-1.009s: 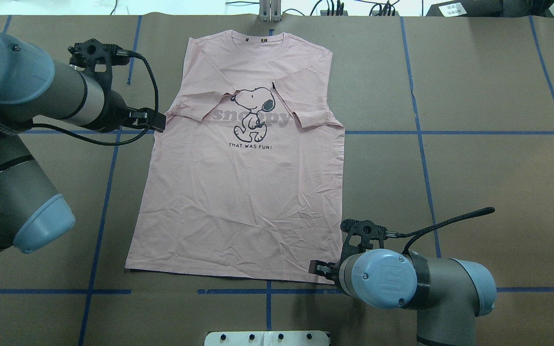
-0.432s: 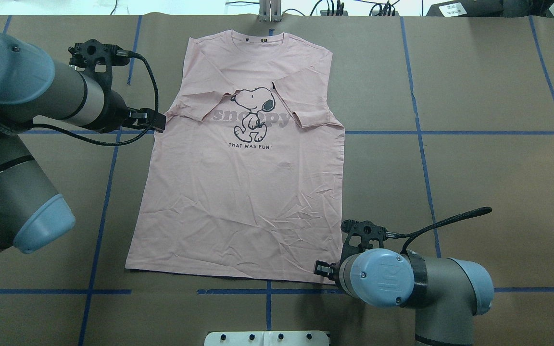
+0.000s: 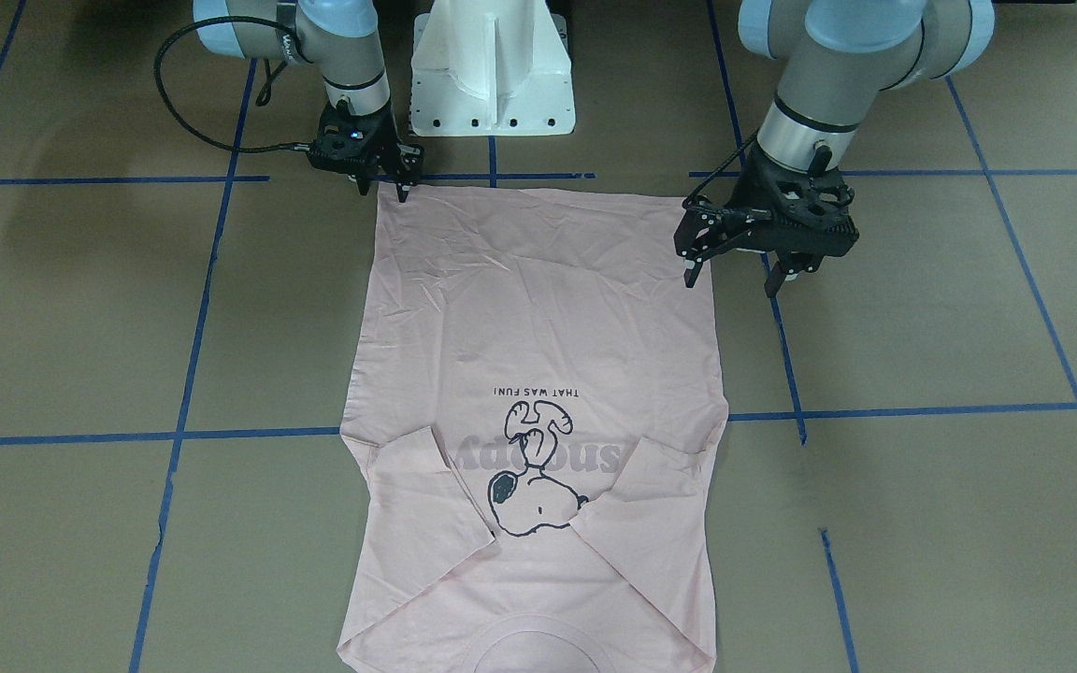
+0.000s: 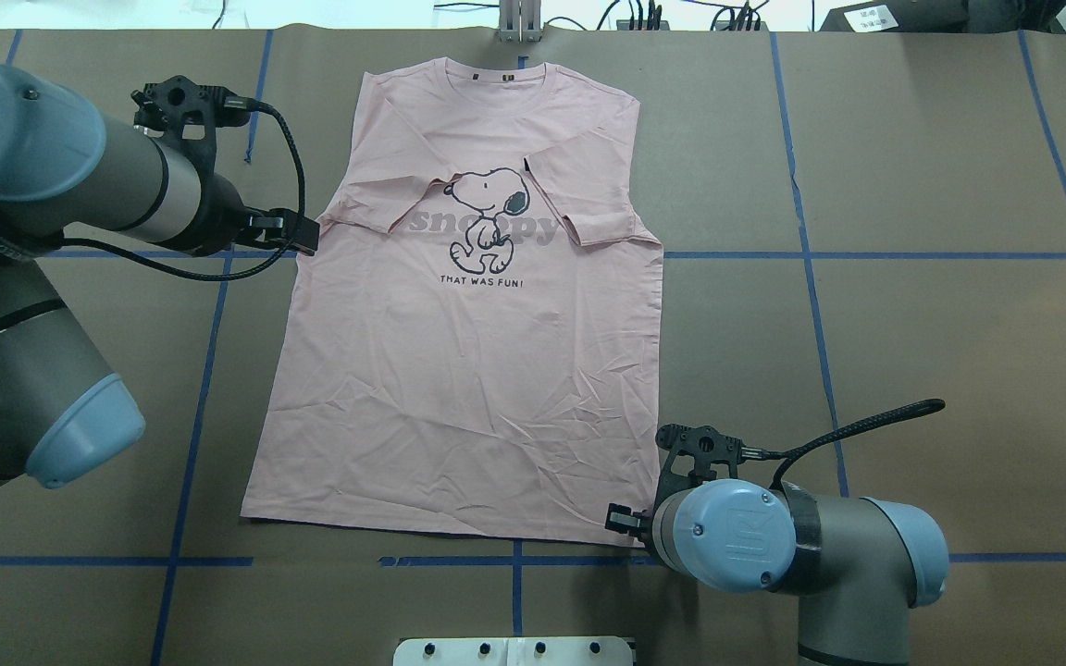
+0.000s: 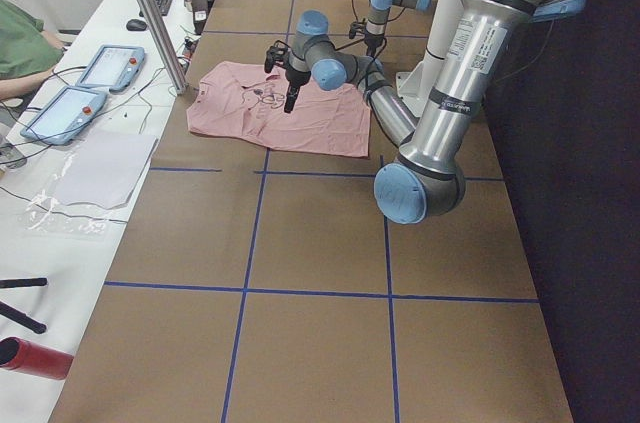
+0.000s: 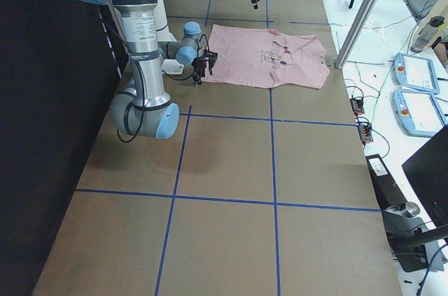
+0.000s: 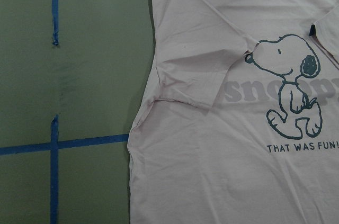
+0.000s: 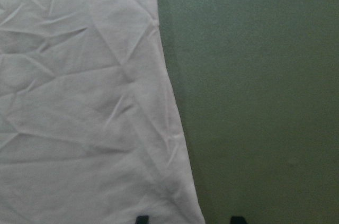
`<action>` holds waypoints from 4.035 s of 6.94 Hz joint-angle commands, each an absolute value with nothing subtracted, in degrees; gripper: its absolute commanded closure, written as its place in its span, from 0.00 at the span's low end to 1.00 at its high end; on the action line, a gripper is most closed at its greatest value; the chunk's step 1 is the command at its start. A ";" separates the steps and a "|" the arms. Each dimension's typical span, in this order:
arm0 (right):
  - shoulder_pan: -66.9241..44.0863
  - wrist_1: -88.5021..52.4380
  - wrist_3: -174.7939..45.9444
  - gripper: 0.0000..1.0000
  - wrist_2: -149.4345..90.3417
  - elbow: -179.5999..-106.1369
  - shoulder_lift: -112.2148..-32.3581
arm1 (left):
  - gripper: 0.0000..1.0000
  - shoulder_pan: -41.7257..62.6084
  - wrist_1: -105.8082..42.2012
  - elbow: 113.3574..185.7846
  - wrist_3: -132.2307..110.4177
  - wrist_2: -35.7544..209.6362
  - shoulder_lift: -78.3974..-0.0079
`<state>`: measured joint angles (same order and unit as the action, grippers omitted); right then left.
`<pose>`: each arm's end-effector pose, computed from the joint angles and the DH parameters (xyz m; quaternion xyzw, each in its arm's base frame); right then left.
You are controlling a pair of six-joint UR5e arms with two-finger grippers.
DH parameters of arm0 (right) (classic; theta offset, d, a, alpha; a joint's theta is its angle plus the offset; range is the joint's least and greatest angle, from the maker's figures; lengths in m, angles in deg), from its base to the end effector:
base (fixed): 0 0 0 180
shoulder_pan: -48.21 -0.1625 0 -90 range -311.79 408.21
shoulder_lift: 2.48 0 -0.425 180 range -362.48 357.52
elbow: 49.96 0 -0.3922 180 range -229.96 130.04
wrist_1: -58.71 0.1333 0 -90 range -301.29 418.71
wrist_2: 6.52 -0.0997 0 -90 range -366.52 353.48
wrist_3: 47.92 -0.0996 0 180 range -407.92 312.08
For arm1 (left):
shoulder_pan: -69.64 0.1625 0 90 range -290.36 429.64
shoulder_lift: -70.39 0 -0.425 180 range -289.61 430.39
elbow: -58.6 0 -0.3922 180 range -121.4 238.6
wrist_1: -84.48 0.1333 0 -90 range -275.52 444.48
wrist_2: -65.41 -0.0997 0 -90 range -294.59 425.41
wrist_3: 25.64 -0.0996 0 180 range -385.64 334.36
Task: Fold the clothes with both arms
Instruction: 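Move both grippers down to the shirt hem nearest the robot, then grasp the hem corners with both grippers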
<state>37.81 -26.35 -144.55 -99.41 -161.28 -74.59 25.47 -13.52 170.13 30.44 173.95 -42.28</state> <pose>-0.5427 -0.2300 0.3209 -0.0110 -0.3763 0.1278 0.9176 0.3457 -0.4775 0.2603 0.1612 0.4283 -0.0086 0.8891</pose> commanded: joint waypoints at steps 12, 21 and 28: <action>32.21 -26.36 -143.02 1.00 -103.20 -165.01 -73.23 | 0.00 49.73 -19.14 175.24 72.85 159.57 -24.63; 32.13 -26.36 -143.11 1.00 -103.29 -165.27 -72.88 | 0.80 53.55 -19.06 173.21 75.97 158.57 -24.62; 30.91 -26.36 -141.28 1.00 -105.21 -169.73 -77.24 | 1.00 53.38 -18.10 180.65 75.44 161.89 -25.23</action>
